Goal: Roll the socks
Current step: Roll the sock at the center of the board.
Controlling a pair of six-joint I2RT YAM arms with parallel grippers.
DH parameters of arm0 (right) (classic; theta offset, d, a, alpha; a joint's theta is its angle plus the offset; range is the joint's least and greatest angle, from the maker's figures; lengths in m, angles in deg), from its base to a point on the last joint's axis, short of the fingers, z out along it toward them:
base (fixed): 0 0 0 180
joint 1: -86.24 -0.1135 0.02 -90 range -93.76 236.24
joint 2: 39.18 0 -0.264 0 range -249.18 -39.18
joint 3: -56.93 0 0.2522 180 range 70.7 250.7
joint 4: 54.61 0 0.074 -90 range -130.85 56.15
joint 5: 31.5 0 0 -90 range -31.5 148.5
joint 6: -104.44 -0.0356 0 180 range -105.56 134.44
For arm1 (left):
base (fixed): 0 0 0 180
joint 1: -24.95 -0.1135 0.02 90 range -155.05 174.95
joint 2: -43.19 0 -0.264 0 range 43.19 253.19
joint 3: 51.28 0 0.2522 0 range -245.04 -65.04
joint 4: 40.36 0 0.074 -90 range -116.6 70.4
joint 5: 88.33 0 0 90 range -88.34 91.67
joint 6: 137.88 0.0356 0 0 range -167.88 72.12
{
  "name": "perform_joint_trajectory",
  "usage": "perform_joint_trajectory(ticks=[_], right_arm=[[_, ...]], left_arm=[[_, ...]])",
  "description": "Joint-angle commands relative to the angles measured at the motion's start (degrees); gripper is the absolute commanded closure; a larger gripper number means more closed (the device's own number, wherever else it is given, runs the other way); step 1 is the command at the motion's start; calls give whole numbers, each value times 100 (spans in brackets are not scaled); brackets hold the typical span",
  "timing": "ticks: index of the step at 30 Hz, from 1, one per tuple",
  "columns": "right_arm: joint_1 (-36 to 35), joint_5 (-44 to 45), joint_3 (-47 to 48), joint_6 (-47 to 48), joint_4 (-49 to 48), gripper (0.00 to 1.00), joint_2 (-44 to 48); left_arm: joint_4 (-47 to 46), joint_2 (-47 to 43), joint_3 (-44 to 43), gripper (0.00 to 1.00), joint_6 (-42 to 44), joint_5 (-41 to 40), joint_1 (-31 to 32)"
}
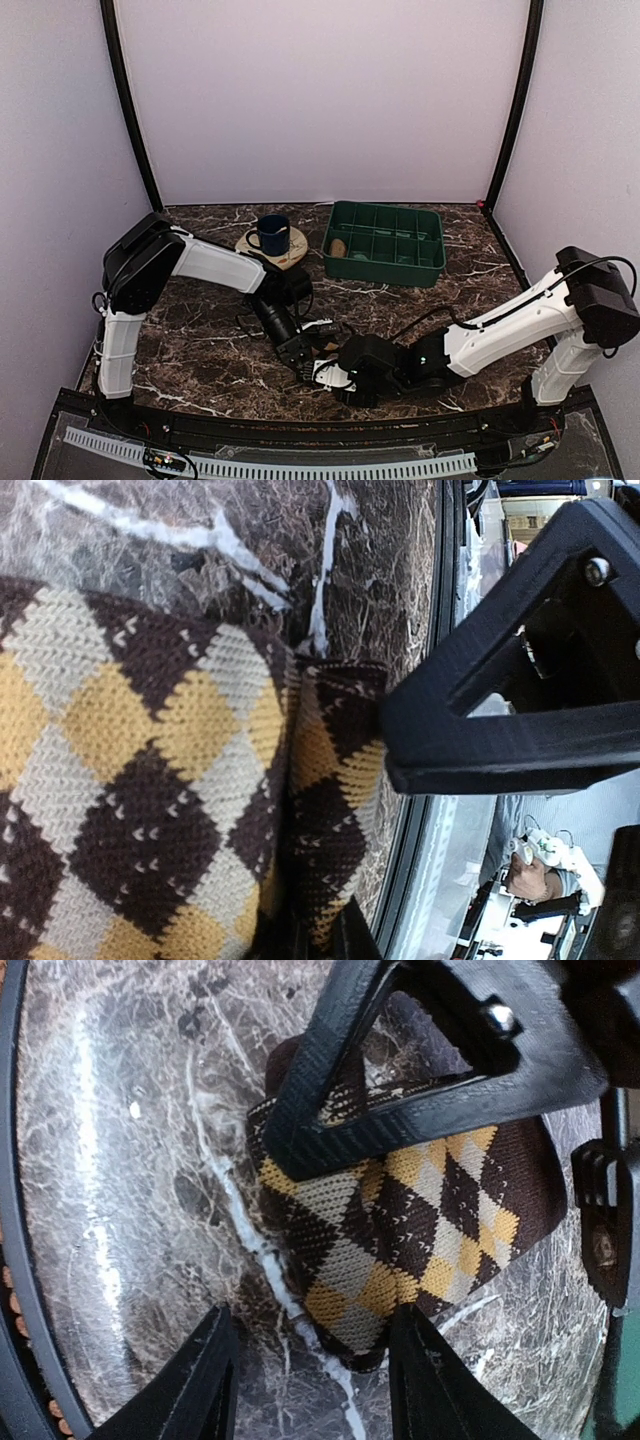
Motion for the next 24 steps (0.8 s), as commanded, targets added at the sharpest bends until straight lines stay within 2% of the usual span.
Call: perform_joint_trajectory(ticks=[1, 14, 24], right_arm=[[-62, 153, 165, 415, 61, 53, -185], [-45, 256, 242, 794, -10, 56, -462], [155, -22, 322, 922, 180, 65, -616]], left_arm=[[225, 228, -18, 100, 100, -339, -41], [313, 320, -76, 100, 132, -244, -61], [334, 349, -110, 100, 156, -218, -63]])
